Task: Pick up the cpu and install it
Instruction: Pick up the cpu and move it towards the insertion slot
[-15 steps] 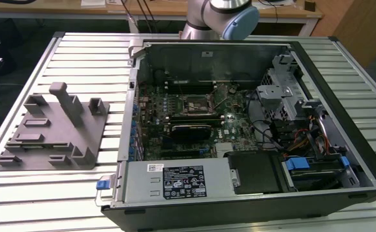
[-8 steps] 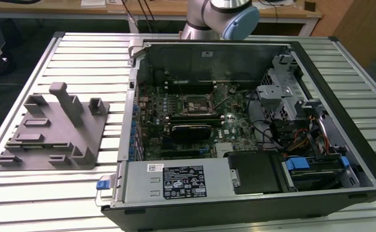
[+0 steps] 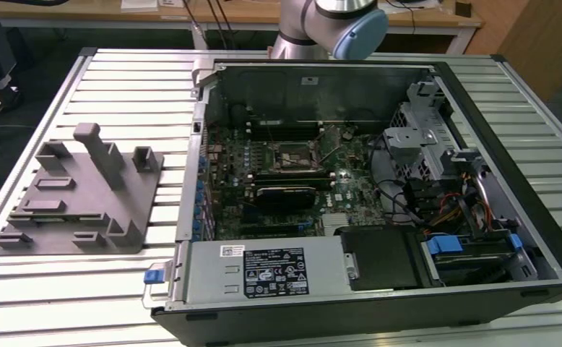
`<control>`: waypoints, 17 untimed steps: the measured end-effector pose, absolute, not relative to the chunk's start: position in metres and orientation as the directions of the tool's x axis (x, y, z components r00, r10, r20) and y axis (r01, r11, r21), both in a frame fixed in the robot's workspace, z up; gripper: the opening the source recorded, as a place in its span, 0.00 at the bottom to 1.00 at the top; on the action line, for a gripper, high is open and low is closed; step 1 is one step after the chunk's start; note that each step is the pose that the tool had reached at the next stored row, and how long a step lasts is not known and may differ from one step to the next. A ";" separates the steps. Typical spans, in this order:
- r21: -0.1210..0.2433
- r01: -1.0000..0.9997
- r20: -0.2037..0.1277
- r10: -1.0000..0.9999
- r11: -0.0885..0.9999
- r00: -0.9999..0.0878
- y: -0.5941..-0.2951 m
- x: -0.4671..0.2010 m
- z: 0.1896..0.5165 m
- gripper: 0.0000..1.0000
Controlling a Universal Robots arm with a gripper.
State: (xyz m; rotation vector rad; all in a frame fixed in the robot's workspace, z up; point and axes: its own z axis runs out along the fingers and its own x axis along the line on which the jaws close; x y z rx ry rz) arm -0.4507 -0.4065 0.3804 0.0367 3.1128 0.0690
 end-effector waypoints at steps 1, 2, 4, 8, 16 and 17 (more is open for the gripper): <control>0.045 0.023 -0.027 0.024 0.999 -0.999 -0.406 -0.449 0.380 0.55; 0.045 0.023 -0.027 0.024 0.999 -0.999 -0.406 -0.448 0.380 0.55; 0.045 0.023 -0.027 0.024 0.999 -0.999 -0.406 -0.445 0.380 0.55; 0.045 0.023 -0.027 0.024 0.999 -0.999 -0.406 -0.440 0.380 0.55; 0.045 0.023 -0.027 0.024 0.999 -0.999 -0.406 -0.429 0.380 0.55; 0.045 0.023 -0.027 0.024 0.999 -0.999 -0.406 -0.427 0.380 0.55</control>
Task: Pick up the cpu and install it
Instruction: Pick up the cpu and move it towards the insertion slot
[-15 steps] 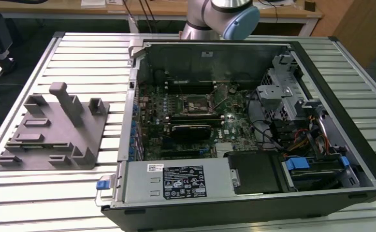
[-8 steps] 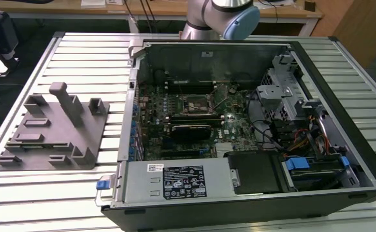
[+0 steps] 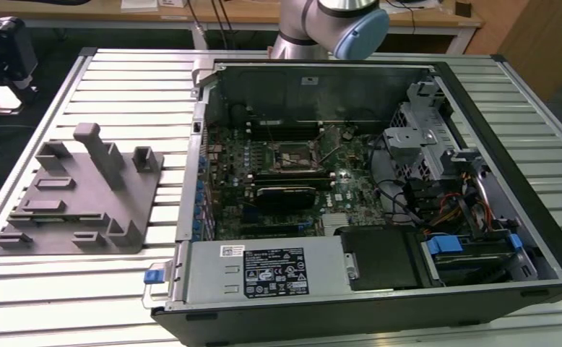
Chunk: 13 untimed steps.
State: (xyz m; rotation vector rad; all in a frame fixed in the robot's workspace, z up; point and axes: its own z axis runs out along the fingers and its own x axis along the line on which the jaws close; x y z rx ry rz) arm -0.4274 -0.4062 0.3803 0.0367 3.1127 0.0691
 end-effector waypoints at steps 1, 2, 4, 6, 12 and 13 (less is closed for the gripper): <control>0.045 0.023 -0.027 0.024 0.999 -0.999 -0.406 -0.426 0.380 0.55; 0.045 0.023 -0.027 0.024 0.999 -0.999 -0.406 -0.425 0.380 0.55; 0.045 0.023 -0.027 0.024 0.999 -0.999 -0.406 -0.422 0.380 0.55; 0.045 0.023 -0.027 0.024 0.999 -0.999 -0.406 -0.419 0.380 0.55; 0.045 0.023 -0.027 0.024 0.999 -0.999 -0.406 -0.408 0.380 0.55; 0.045 0.023 -0.027 0.024 0.999 -0.999 -0.406 -0.406 0.380 0.55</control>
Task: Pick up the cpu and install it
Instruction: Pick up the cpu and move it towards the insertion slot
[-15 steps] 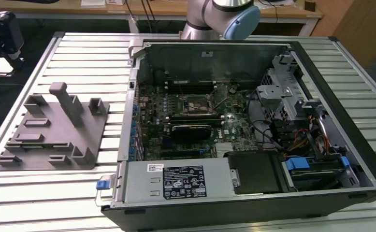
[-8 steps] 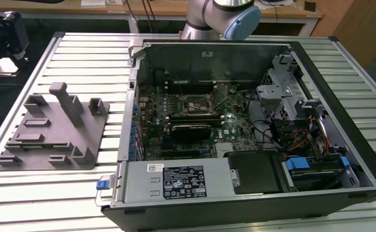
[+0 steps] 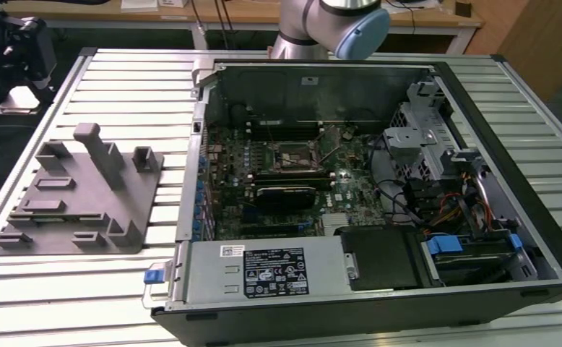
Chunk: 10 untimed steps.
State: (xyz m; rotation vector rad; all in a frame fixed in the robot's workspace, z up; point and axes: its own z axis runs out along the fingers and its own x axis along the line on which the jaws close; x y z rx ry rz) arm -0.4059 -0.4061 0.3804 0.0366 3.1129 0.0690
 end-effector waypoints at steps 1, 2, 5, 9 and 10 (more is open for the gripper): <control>0.045 0.023 -0.027 0.024 0.999 -0.999 -0.406 -0.404 0.380 0.55; 0.045 0.023 -0.027 0.024 0.999 -0.999 -0.406 -0.401 0.380 0.55; 0.045 0.023 -0.027 0.024 0.999 -0.999 -0.406 -0.393 0.380 0.55; 0.045 0.023 -0.027 0.024 0.999 -0.999 -0.406 -0.383 0.380 0.55; 0.045 0.023 -0.027 0.024 0.999 -0.999 -0.406 -0.380 0.380 0.55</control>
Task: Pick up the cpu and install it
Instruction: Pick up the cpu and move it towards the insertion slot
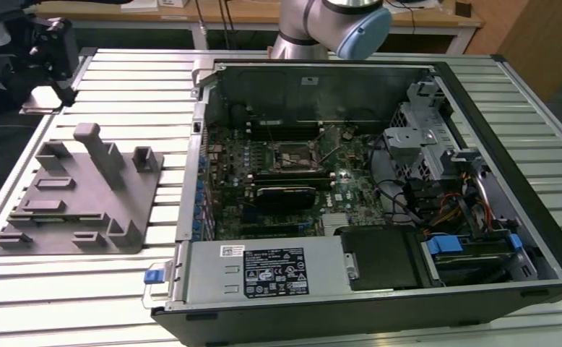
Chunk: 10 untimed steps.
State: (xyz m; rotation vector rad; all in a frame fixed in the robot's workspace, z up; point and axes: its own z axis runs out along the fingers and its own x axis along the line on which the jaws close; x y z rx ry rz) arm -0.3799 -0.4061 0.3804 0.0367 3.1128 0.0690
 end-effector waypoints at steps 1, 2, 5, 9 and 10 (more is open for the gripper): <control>0.045 0.023 -0.027 0.024 0.999 -0.999 -0.406 -0.377 0.380 0.55; 0.045 0.023 -0.027 0.024 0.999 -0.999 -0.406 -0.375 0.380 0.55; 0.045 0.023 -0.027 0.024 0.999 -0.999 -0.406 -0.366 0.380 0.55; 0.045 0.023 -0.027 0.024 0.999 -0.999 -0.406 -0.355 0.380 0.55; 0.045 0.023 -0.027 0.024 0.999 -0.999 -0.406 -0.353 0.380 0.55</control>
